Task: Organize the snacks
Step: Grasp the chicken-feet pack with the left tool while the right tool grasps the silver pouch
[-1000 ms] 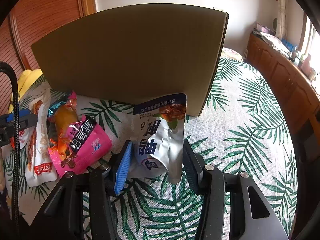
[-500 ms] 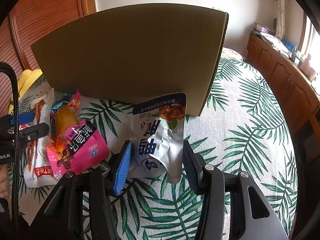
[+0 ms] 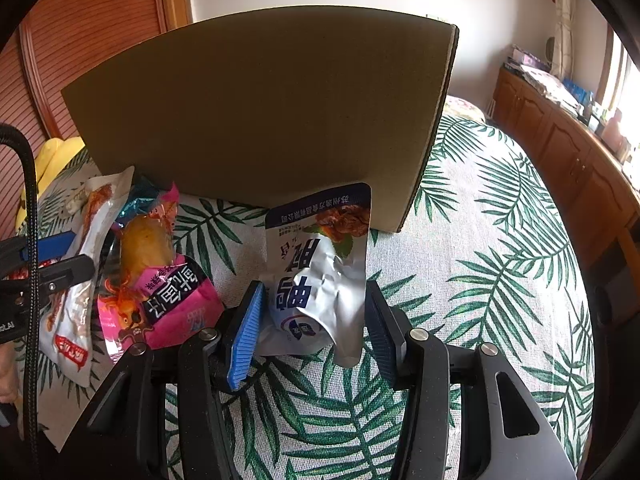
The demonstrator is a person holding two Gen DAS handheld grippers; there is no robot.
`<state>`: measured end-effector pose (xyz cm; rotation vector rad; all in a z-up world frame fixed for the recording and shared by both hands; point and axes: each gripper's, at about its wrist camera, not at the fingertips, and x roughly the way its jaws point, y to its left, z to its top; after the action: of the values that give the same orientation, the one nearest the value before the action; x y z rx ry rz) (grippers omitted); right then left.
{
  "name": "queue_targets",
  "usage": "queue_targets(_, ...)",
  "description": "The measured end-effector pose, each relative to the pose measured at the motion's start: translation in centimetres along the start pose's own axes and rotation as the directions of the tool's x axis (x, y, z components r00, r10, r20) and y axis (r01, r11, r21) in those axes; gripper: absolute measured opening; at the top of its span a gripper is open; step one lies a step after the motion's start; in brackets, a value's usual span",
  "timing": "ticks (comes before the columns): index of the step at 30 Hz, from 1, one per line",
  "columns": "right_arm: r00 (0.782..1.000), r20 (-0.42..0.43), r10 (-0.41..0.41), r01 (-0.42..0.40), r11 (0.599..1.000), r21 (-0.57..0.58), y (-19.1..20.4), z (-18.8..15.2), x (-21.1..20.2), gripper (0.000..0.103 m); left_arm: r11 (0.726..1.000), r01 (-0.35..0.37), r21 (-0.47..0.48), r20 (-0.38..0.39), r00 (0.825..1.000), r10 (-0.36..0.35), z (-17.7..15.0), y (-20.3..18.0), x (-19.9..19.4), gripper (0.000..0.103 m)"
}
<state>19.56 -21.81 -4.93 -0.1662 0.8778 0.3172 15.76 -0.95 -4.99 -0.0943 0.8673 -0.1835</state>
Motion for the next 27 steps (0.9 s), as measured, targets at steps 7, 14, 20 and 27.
queue_targets(7, 1.000, 0.000, -0.001, 0.001, 1.000, 0.000, 0.0, 0.0, 0.0, 0.049, 0.999, 0.024, -0.021, -0.009, 1.000, -0.024, -0.2, 1.5, -0.4, 0.049)
queue_targets(14, 1.000, 0.000, 0.000, 0.000, 1.000, 0.000, 0.0, 0.0, 0.1, 0.049, 0.998, 0.049, -0.039, -0.033, 0.998, -0.050, 0.6, 1.5, 0.0, 0.061)
queue_targets(20, 1.000, 0.000, 0.000, 0.000, 1.000, 0.000, 0.0, 0.0, 0.1, 0.049, 1.000, 0.015, -0.018, -0.061, 0.998, -0.016, 2.0, 0.7, 1.1, 0.071)
queue_targets(27, 1.000, 0.000, 0.000, 0.000, 1.000, 0.001, 0.0, 0.0, 0.1, 0.049, 0.999, -0.028, 0.042, -0.107, 0.994, 0.032, 2.6, -0.5, 2.8, 0.073)
